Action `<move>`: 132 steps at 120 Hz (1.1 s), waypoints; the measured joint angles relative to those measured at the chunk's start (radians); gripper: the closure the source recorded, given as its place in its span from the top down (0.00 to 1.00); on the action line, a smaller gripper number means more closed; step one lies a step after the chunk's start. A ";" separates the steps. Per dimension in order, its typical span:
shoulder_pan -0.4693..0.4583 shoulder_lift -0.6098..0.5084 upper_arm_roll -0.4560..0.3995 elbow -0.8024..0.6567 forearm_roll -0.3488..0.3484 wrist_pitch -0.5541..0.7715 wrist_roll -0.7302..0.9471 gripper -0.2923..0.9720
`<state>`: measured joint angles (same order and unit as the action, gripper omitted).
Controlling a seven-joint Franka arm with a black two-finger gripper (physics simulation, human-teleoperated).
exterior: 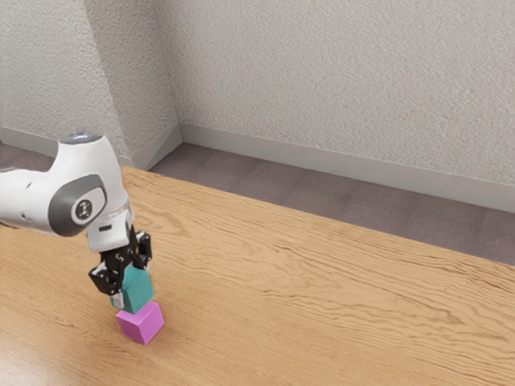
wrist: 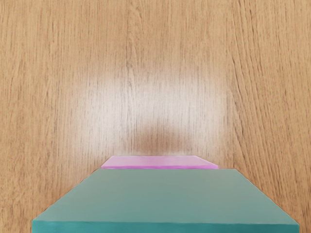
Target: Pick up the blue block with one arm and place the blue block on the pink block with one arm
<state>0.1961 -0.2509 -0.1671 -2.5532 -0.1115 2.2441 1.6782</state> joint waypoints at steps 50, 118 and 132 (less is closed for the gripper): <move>0.015 0.015 0.006 0.005 0.001 -0.016 0.022 0.56; 0.003 -0.037 0.001 0.274 -0.011 -0.185 0.041 0.75; -0.068 0.189 0.005 0.805 0.053 -0.427 -0.015 0.76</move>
<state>0.1277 -0.0619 -0.1619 -1.7481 -0.0588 1.8167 1.6630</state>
